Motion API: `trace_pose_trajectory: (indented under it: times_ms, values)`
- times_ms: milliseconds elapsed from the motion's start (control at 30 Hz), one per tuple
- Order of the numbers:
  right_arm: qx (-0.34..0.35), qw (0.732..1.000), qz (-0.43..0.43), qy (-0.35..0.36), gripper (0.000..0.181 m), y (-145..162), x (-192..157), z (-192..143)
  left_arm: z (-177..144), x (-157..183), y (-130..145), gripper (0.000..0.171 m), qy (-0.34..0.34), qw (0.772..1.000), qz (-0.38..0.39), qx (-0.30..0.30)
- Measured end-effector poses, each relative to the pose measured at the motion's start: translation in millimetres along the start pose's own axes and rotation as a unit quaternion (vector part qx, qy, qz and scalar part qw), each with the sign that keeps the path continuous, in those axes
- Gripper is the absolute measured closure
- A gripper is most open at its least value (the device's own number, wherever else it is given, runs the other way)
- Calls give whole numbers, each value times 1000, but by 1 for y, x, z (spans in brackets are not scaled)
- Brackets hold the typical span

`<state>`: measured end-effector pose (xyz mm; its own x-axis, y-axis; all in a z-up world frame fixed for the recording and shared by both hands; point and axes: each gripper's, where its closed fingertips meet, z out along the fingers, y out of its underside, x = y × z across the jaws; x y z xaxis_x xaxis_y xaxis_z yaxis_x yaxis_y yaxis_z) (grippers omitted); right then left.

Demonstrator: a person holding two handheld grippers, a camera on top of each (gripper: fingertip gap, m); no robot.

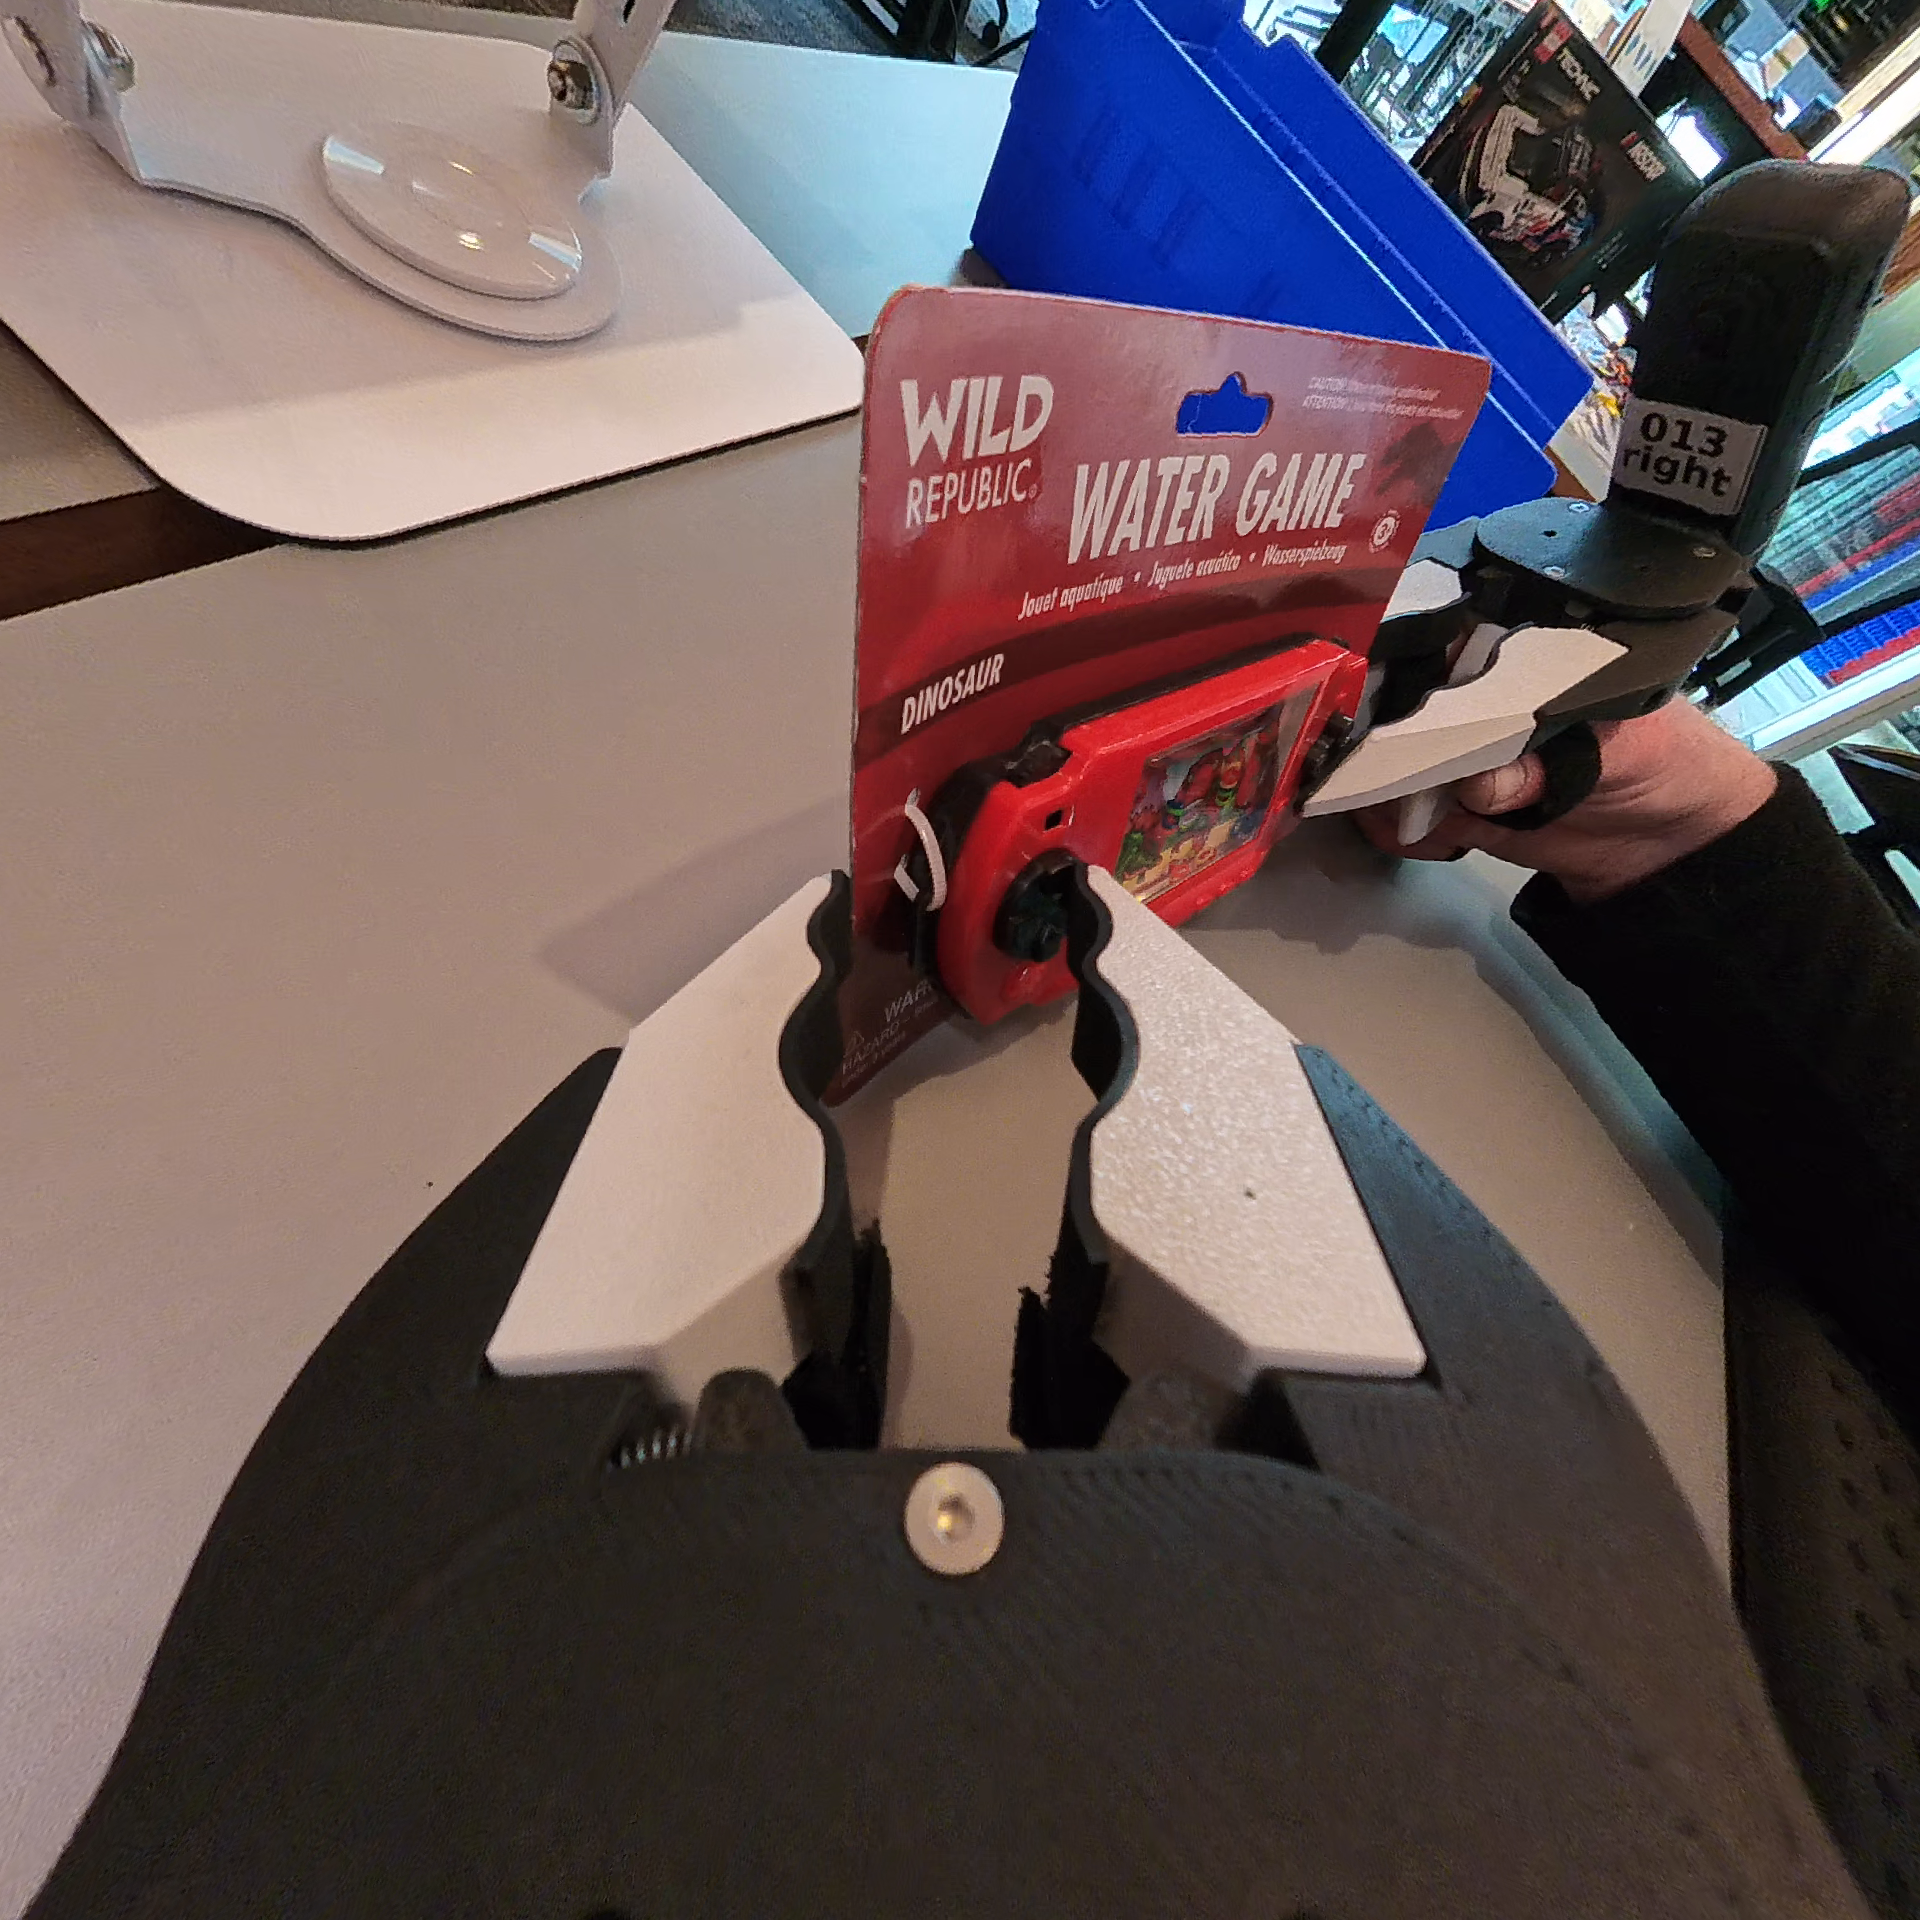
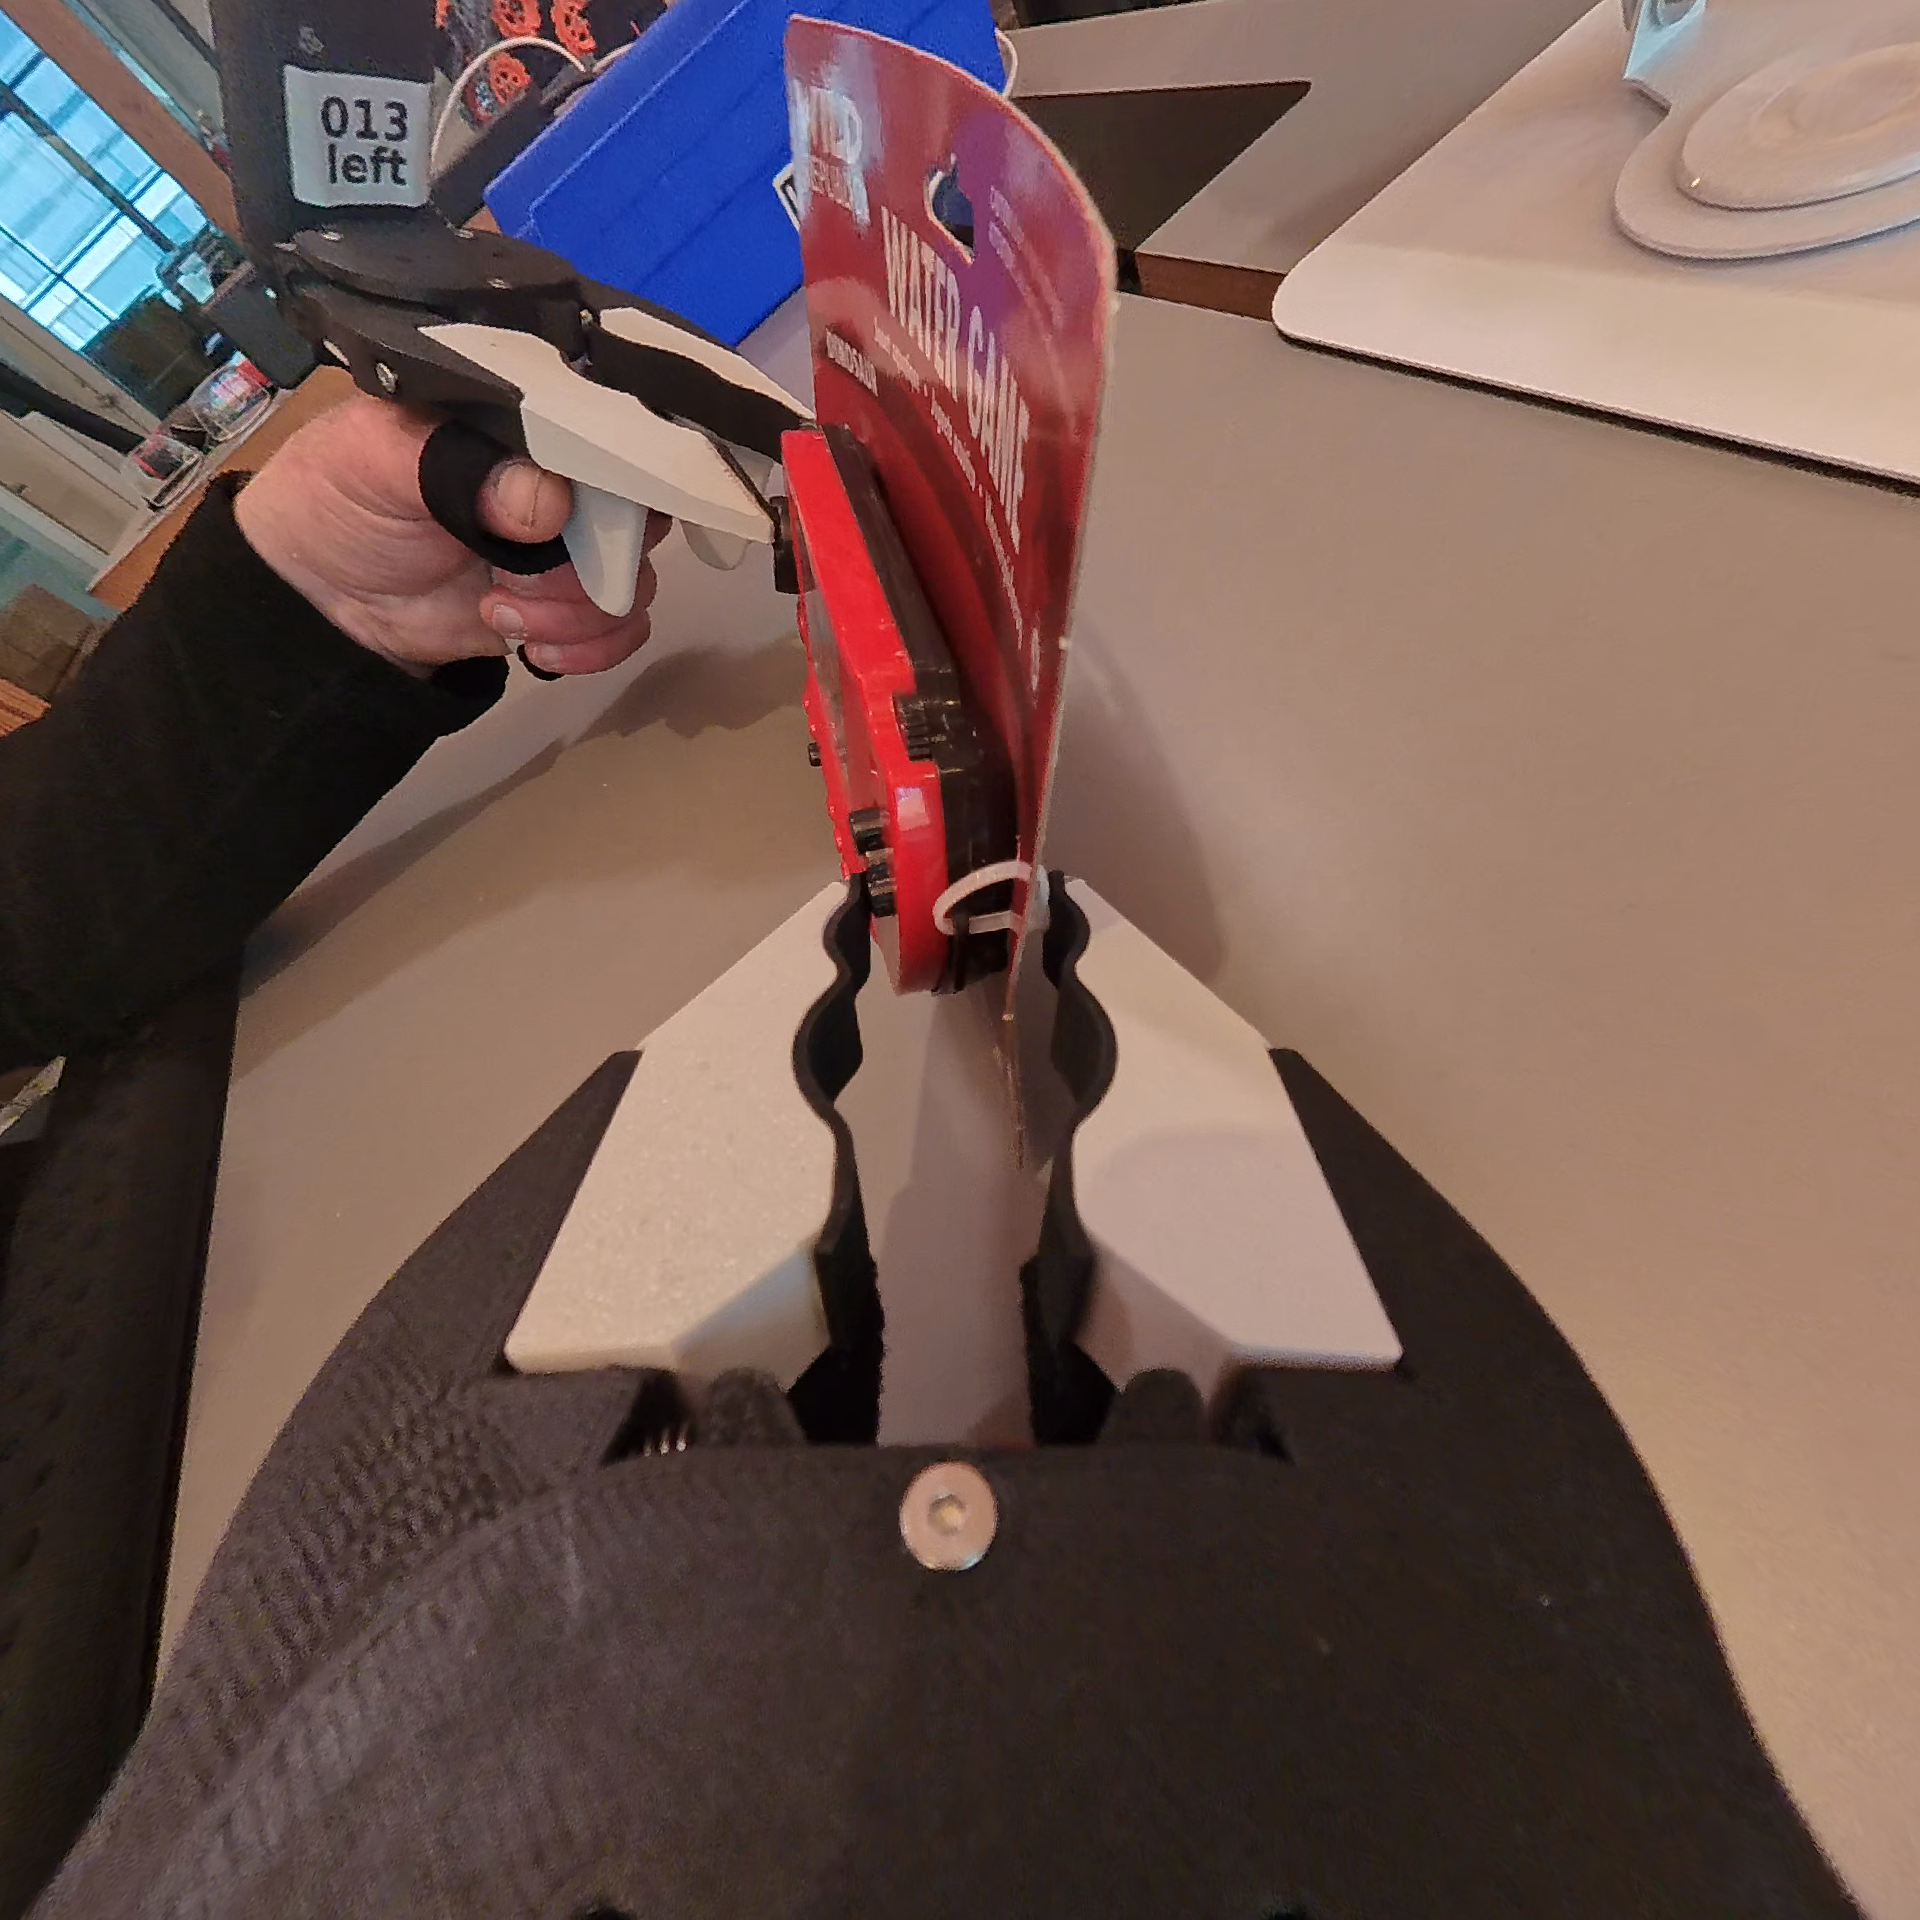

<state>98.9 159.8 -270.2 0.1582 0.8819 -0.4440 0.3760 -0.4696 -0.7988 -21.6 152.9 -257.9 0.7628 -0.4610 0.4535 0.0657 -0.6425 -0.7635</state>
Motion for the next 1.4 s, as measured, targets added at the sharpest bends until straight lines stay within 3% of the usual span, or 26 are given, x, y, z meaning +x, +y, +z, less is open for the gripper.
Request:
trace_pose_trajectory:
  times_ms: [833,1400]
  values:
    - [13,1000,9,-2,144,-4,-1,-2,1,2,2,131,7,1000,6,2]
    - [11,1000,0,5,146,-2,2,-1,2,3,8,128,-14,994,104,-4]
